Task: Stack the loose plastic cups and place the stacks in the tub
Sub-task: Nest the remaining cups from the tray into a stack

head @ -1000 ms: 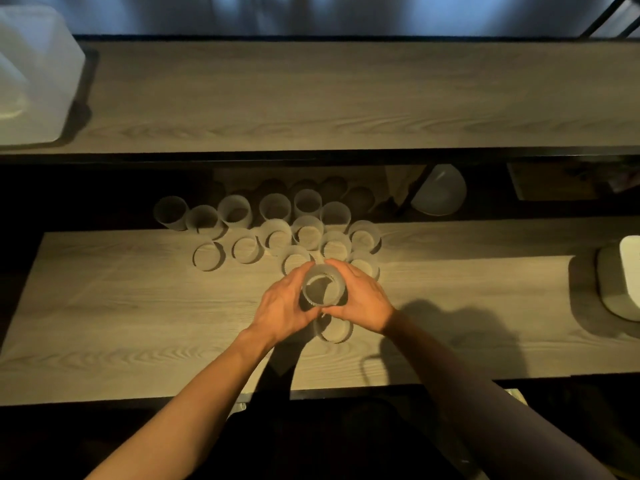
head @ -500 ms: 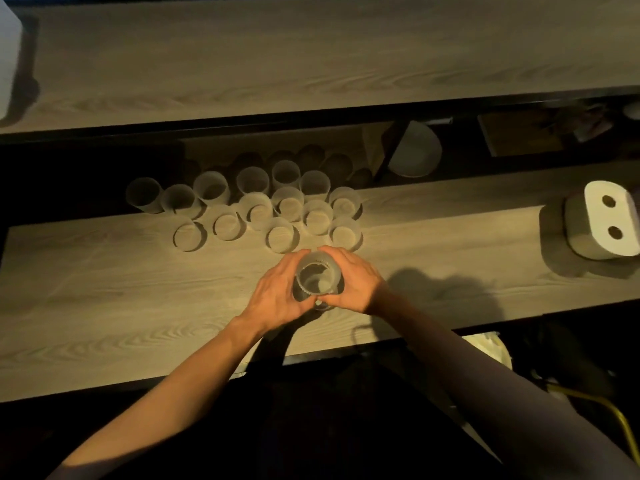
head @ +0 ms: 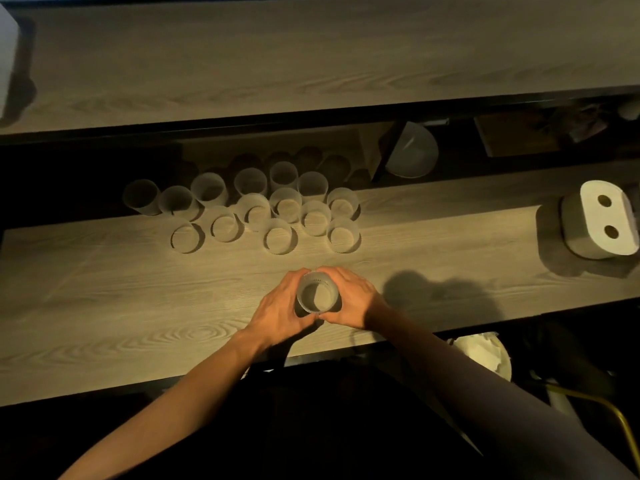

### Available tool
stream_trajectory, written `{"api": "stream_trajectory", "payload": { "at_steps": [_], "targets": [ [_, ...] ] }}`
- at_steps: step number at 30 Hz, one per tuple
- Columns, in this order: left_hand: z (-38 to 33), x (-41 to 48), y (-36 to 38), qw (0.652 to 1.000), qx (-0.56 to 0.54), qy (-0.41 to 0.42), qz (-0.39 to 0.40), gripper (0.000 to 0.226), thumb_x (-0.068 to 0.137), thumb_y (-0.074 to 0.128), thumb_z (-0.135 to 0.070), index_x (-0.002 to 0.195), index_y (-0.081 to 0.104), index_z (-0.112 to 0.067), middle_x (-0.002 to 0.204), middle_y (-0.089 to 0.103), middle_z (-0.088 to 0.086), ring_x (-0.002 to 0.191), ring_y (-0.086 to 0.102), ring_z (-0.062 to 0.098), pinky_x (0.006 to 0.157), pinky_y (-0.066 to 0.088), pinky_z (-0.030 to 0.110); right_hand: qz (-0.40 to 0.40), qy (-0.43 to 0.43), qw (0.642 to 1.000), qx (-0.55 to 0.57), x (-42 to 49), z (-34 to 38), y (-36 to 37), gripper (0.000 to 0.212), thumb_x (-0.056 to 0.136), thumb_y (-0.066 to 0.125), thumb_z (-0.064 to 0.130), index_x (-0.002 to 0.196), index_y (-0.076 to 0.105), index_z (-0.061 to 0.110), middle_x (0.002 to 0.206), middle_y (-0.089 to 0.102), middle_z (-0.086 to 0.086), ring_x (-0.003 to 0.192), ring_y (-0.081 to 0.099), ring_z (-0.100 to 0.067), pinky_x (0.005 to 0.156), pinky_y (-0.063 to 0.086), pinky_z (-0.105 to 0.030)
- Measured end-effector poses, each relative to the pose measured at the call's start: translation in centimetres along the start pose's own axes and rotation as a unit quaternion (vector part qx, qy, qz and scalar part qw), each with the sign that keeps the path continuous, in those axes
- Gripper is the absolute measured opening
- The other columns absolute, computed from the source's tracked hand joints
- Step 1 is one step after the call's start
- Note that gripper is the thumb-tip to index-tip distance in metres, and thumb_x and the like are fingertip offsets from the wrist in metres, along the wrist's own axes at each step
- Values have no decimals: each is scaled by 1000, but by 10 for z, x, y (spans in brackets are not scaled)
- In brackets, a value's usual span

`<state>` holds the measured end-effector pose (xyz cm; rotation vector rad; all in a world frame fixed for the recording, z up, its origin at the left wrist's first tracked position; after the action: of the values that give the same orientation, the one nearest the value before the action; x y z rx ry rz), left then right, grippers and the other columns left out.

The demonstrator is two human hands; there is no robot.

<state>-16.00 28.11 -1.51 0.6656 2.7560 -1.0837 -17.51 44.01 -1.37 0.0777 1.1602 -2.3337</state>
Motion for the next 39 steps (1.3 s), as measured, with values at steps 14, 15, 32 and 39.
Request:
{"api": "stream_trajectory", "payload": {
  "at_steps": [14,15,32,39],
  "targets": [
    [9,17,-5,998,-35,-53,-9,81,74,80,-41,139,32,-42,123,58,-19,107,62,9,90,53,31,3,44,999,29,23,-6,4,93,74,83,41,148,26,34,141,54,1,126,53,-17,100,46,-34],
    [5,22,-11,998,-38,-48,-18,81,73,80,-42,139,32,-41,123,59,-17,106,62,9,89,53,31,-7,45,998,36,26,-5,-4,94,74,83,41,148,26,35,141,55,1,126,53,-17,101,47,-34],
    [-58,133,-29,998,-63,-6,-28,85,73,81,-55,141,30,-47,143,44,-11,128,50,11,104,49,44,-92,64,978,174,58,-42,-114,85,69,89,49,139,43,37,129,59,14,115,57,1,92,47,-21],
    [-53,149,-24,999,-4,-21,-29,77,77,76,-57,139,33,-41,141,49,-10,123,53,11,99,49,37,-62,100,980,159,77,-70,-106,79,69,85,52,135,43,39,127,61,10,116,59,-9,98,51,-39]
  ]
}}
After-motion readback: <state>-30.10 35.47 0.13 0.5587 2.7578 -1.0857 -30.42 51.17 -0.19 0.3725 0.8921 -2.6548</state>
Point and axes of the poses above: each hand's wrist, its own x-axis towards the middle knuckle, its own y-axis out of the palm, z = x × y, the point moved 6 cm from there along x, towards the middle knuckle
